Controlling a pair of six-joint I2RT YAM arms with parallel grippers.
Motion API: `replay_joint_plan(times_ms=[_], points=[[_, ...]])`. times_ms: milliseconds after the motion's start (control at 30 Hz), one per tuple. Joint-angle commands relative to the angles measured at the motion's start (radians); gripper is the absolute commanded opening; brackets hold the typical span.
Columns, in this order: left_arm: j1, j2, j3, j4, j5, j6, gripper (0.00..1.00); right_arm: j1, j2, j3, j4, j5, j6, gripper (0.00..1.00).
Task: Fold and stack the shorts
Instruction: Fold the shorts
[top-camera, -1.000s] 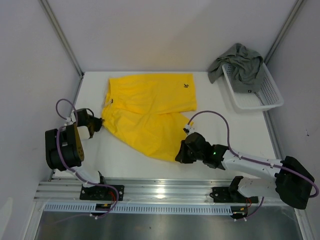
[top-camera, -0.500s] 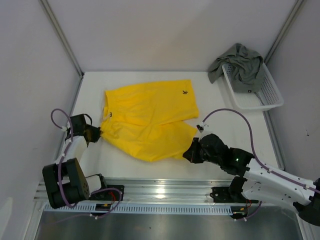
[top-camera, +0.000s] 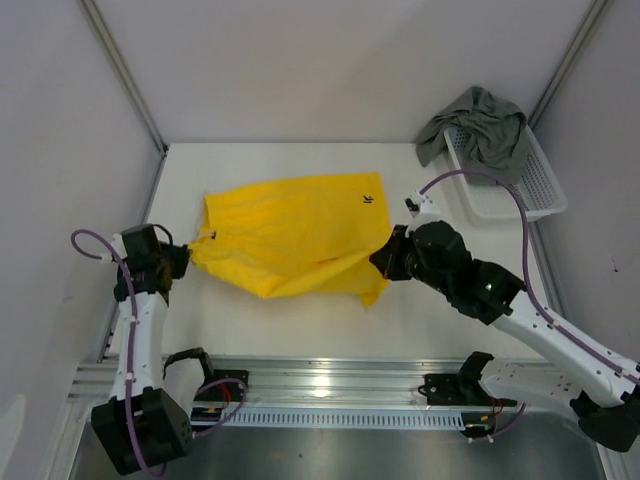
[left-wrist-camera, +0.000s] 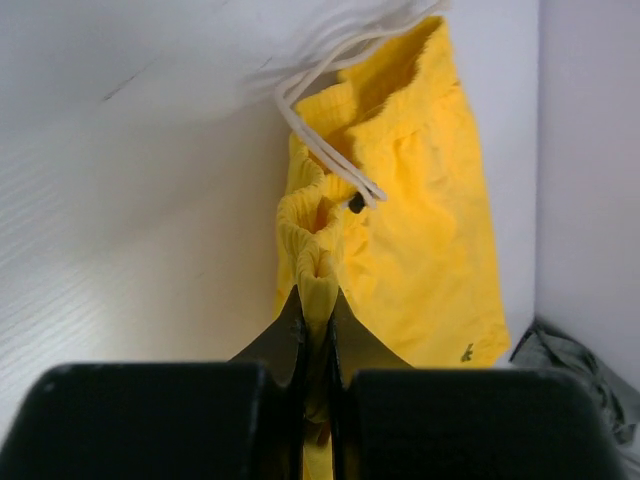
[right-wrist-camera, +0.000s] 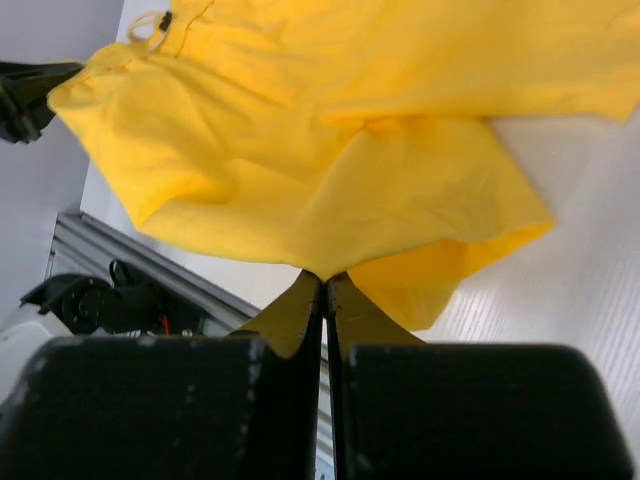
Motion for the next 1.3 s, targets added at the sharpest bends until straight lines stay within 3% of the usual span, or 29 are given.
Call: replay_joint_plan(times_ms=[0,300,633,1000,1267], points=[[0.005,0.038,0.12,-0.027,-0.022,-0.072,0.0,-0.096,0.043,0.094,0.042,-0.051,-0.104,0.0],[0.005,0.27,0.384,-0.002,-0.03,-0.164,0.0,-0.324,0.212,0.206,0.136,-0.35,-0.139,0.0],[0.004,0.5,0.484,0.045,-0.013,-0.279,0.0,-0.47,0.514,0.439,0.182,-0.551,-0.174,0.0],[0.001,0.725,0.62,0.159,0.044,-0.363,0.0,-0.545,0.848,0.768,0.174,-0.629,-0.168,0.0],[-0.002,0.819,0.69,0.236,0.101,-0.383,0.0,-0.607,1.025,0.855,0.254,-0.708,-0.108,0.0]])
